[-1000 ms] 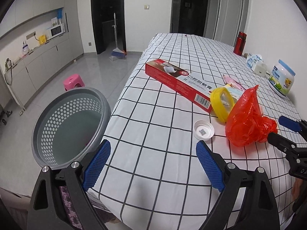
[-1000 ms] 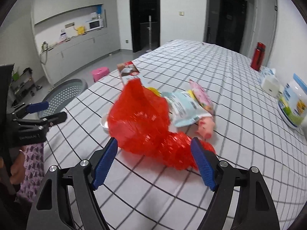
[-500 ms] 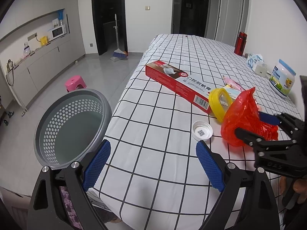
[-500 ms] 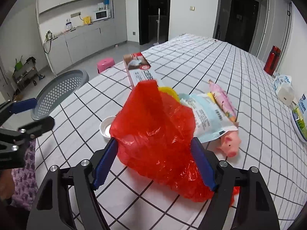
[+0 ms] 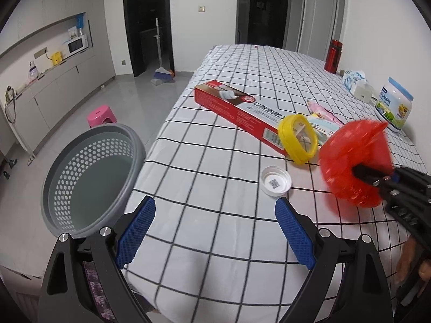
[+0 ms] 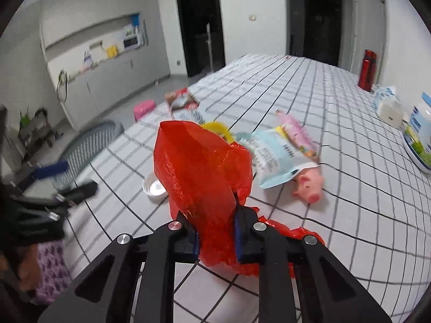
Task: Collect trash
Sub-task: 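Grasp the red plastic bag with the right gripper while the left grasps the white bottle cap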
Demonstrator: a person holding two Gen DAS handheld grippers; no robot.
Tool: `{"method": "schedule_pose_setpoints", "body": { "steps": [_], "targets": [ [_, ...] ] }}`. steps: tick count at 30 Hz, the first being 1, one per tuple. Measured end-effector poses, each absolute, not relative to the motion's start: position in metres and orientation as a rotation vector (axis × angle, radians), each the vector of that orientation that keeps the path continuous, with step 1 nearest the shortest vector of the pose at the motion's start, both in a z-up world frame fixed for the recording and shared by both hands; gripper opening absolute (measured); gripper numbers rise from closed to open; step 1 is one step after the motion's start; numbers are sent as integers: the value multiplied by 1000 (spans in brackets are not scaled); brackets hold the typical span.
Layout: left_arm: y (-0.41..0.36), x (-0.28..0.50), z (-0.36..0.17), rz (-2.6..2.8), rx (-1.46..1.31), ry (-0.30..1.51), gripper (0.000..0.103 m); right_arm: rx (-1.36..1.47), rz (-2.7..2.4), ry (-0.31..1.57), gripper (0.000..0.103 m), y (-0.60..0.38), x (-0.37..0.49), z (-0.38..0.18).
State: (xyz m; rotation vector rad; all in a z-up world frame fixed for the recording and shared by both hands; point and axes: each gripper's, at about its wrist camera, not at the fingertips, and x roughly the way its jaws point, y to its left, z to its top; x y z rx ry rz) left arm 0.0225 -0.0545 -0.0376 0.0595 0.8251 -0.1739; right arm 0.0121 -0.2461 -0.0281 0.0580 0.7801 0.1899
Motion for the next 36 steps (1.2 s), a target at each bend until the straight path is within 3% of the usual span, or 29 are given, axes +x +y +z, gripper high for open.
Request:
{"method": "schedule_pose_setpoints", "body": {
  "steps": [6, 23, 24, 31, 36],
  "targets": [
    [-75, 29, -44, -199, 77, 823, 89, 219, 118, 698, 18, -283, -4, -10],
    [-127, 70, -75, -164, 127, 910, 87, 442, 64, 649, 18, -350, -15, -27],
    [-128, 71, -75, -163, 127, 908, 85, 450, 70, 646, 18, -350, -17, -27],
    [-136, 71, -78, -205, 129, 931, 39, 454, 70, 638, 18, -354, -18, -27],
    [-137, 63, -75, -217, 134, 932, 39, 464, 72, 634, 18, -356, -20, -28]
  ]
}}
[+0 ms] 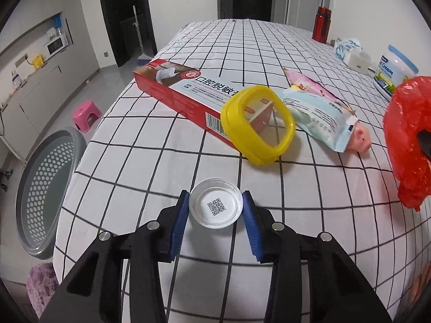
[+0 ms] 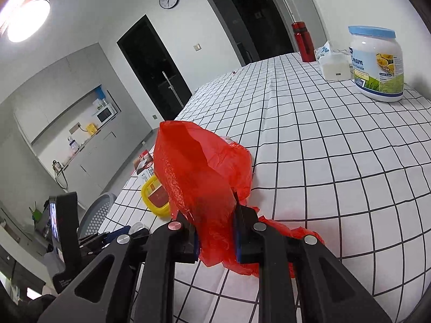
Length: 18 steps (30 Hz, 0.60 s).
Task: Collect trash
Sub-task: 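Grasp the red plastic bag with the right gripper while the left grasps the white bottle cap, then carry the bag and cap over the basket and open both grippers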
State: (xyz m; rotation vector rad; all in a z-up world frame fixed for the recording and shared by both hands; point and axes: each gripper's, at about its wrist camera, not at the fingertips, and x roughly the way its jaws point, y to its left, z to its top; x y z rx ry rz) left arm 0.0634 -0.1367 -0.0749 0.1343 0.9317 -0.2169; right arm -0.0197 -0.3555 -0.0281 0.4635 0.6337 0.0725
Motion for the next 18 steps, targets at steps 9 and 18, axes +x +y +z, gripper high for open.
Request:
{"method": "schedule_pose_setpoints", "body": {
  "steps": [9, 18],
  "targets": [
    [-110, 45, -49, -202, 119, 870, 39, 466, 93, 660, 18, -348, -20, -26],
    [-61, 26, -32, -149, 94, 810, 39, 410, 146, 670, 18, -299, -22, -11]
  ]
}}
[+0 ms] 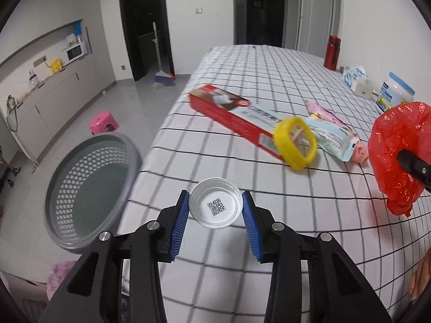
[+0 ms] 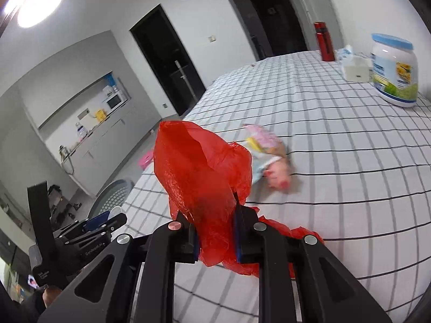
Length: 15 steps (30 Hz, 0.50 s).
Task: Collect trash
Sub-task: 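Carry the bag and cap over the basket and open both grippers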
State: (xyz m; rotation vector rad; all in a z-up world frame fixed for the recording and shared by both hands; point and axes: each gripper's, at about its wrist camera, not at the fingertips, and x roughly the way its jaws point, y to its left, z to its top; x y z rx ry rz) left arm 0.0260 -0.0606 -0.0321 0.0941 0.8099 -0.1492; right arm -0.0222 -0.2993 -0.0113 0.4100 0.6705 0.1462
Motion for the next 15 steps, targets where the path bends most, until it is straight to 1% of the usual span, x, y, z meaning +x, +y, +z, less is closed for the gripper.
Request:
{"method": "schedule_pose_setpoints", "body": {
  "steps": [15],
  "targets": [
    [60, 30, -36, -29, -21, 795, 39, 294, 374, 749, 18, -153, 38, -6]
  ]
}}
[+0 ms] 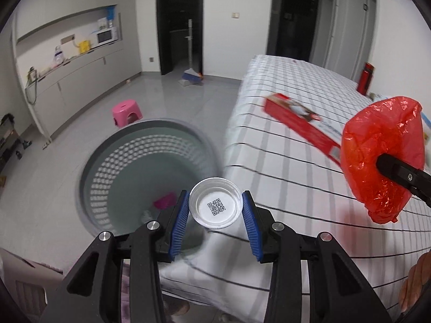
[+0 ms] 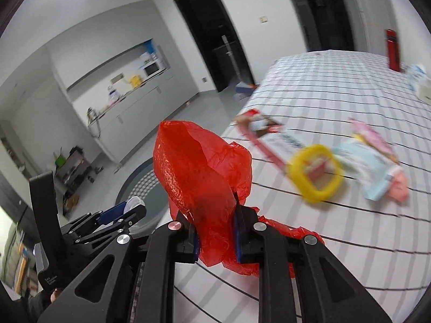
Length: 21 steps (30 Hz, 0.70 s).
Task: Collect trash
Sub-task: 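Carry the bag and cap over the basket and open both grippers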
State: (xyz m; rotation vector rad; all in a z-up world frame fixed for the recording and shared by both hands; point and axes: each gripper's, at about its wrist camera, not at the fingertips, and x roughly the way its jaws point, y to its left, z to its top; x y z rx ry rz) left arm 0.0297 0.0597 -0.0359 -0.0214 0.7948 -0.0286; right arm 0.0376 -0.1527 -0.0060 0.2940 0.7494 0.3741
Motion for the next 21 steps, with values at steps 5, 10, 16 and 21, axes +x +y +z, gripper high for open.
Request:
{"method": "schedule_pose_setpoints", "body": {
  "steps": [5, 10, 16, 21],
  "targets": [
    [108, 39, -42, 36, -42, 804, 39, 264, 452, 784, 18, -101, 66, -11],
    [155, 50, -53, 114, -67, 820, 39, 229, 523, 834, 18, -46, 93, -20],
    [198, 65, -67, 179, -100, 850, 39, 198, 597, 885, 18, 7, 126, -30],
    [215, 74, -71, 201, -109, 848, 39, 165, 637, 909, 18, 44, 146, -41]
  ]
}}
